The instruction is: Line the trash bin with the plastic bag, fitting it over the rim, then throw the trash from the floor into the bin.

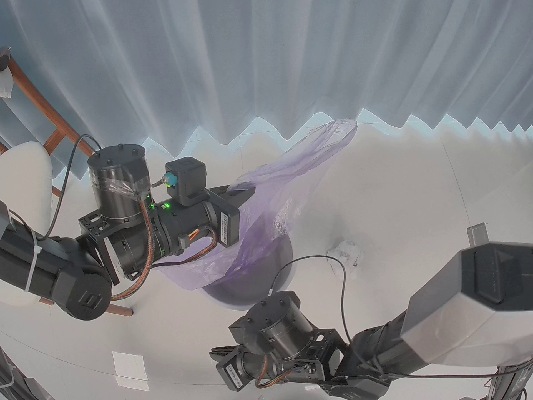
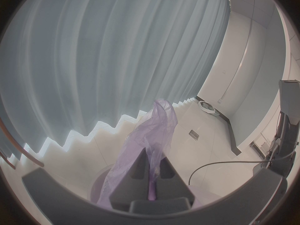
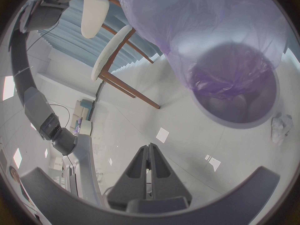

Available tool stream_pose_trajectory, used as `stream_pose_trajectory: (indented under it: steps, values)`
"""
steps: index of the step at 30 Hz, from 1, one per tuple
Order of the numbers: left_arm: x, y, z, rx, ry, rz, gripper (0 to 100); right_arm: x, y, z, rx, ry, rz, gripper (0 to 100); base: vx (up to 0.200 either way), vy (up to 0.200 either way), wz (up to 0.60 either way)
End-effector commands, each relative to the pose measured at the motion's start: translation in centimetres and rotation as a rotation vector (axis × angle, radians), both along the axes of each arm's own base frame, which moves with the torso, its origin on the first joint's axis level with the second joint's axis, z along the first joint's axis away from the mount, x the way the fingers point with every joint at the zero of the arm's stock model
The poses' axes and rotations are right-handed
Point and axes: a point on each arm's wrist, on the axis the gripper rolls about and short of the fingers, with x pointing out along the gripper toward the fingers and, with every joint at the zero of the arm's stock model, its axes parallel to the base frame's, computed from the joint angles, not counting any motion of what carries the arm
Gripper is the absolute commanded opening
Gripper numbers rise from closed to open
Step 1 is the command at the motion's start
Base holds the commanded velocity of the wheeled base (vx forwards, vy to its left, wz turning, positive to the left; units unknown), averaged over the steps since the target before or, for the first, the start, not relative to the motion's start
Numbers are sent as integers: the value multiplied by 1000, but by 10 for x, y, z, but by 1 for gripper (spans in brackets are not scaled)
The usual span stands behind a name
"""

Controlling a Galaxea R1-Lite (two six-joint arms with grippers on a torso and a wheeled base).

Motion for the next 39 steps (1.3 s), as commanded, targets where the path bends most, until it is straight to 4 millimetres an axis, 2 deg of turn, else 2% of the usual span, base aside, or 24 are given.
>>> stream_pose_trajectory:
  steps: [1, 10, 11, 14, 18, 22, 29, 39]
  values:
    - [0, 0, 0, -1, 0, 0, 0, -9, 19, -12, 3, 21, 2, 0, 0, 0, 0]
    - [0, 0, 0, 0, 1, 0, 0, -9, 44, -18, 47, 45, -37, 0, 0, 0, 0]
    - [0, 0, 0, -1, 0, 0, 0, -12, 52, -19, 70, 67, -55, 0, 0, 0, 0]
    - [0, 0, 0, -1, 0, -1, 0, -9, 62, -21, 95, 71, -84, 0, 0, 0, 0]
    - [1, 0, 0, -1, 0, 0, 0, 0, 82, -41, 207, -27, -152, 0, 0, 0, 0]
    - [0, 0, 0, -1, 0, 0, 0, 0, 89, -55, 264, -60, -162, 0, 0, 0, 0]
    - [0, 0, 0, 1, -1, 0, 0, 2, 95, -58, 287, -64, -167, 0, 0, 0, 0]
    - [0, 0, -2, 3, 5, -1, 0, 18, 123, -57, 389, -109, -179, 0, 0, 0, 0]
